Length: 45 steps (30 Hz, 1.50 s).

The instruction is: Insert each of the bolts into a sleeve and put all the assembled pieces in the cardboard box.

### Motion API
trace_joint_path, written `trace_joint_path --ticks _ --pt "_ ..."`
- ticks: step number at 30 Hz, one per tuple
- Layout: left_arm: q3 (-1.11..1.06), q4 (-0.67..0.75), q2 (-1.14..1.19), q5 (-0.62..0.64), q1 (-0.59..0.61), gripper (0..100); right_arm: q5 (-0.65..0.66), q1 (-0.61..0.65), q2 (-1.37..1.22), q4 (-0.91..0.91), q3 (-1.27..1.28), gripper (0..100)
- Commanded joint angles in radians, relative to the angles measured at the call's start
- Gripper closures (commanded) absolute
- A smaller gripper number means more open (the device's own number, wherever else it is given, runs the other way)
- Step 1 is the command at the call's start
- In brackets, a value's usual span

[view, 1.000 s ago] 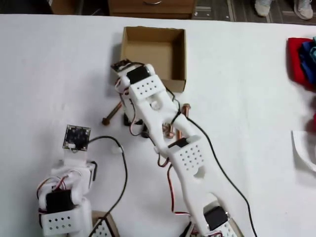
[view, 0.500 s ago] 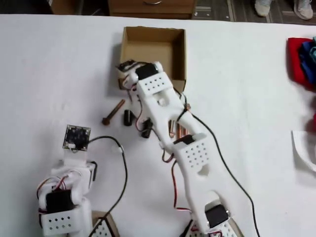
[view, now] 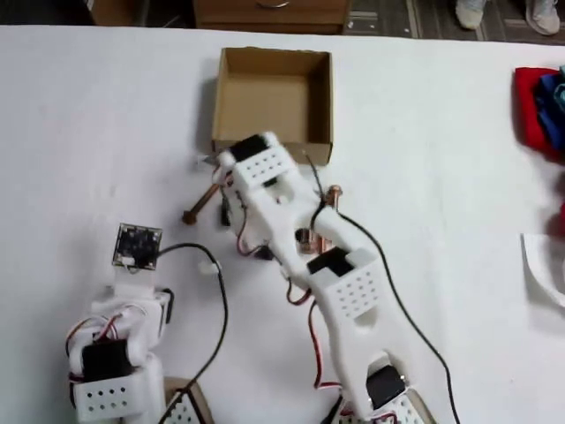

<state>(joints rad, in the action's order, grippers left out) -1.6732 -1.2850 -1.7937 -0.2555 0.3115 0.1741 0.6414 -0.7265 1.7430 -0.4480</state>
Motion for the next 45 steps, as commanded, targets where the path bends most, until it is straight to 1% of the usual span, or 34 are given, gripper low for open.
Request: trace_joint_path --ticks 1,6,13,22,29,34,42,45 --pt "-0.022 0.015 -0.005 -0.009 0.006 81 -0.078 0.030 0.079 -0.030 0.003 80.0" --pt "-0.022 0.015 -0.005 -0.009 0.006 81 -0.160 0.005 0.081 -0.082 0.003 80.0" --pt "-0.022 0.015 -0.005 -0.009 0.006 81 -0.163 -0.008 0.111 -0.074 0.002 80.0" --pt "-0.022 0.015 -0.005 -0.009 0.006 81 -0.158 -0.005 0.239 -0.081 0.003 80.0" --pt "-0.022 0.015 -0.005 -0.009 0.006 81 -0.166 -0.002 0.159 -0.084 0.003 80.0" --pt "-0.022 0.015 -0.005 -0.009 0.006 81 -0.206 -0.002 0.102 -0.148 0.002 79.9" --pt "-0.022 0.015 -0.005 -0.009 0.006 81 -0.207 -0.002 0.087 -0.179 0.003 80.0" --pt "-0.022 0.015 -0.005 -0.009 0.006 81 -0.264 -0.004 0.085 -0.179 0.003 80.0"
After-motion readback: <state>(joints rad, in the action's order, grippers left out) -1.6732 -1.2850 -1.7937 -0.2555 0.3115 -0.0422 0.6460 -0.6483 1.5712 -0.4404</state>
